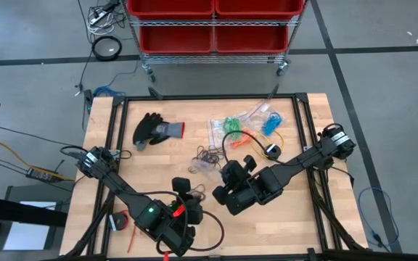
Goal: Sort rubber bands
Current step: Open the transparent zip bag
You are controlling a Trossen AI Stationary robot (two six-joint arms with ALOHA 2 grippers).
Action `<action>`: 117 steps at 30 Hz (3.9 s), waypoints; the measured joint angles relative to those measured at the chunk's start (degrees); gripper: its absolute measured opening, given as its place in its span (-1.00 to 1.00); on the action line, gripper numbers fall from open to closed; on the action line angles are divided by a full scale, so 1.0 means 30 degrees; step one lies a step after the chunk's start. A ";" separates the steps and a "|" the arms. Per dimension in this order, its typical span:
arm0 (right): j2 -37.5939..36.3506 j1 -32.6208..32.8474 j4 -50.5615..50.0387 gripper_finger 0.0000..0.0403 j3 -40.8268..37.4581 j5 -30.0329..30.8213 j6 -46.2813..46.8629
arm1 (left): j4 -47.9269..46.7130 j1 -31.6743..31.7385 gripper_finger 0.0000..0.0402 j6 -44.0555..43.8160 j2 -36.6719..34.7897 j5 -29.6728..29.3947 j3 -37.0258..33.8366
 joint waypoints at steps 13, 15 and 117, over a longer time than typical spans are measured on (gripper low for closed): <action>-0.0006 0.0036 -0.2404 -1.00 0.0000 0.0338 0.0472 | -0.0835 -0.0747 -0.72 -0.1413 0.0007 -0.1615 -0.0115; -0.0002 0.0040 -0.2512 -1.00 0.0000 0.0198 0.0287 | -0.0617 -0.0933 -0.72 -0.1927 -0.0007 -0.1638 -0.0789; -0.0006 0.0307 -0.0375 -1.00 0.0000 -0.3022 -0.2618 | 3.7574 0.1959 -0.76 1.1095 -1.1413 0.6128 -2.5620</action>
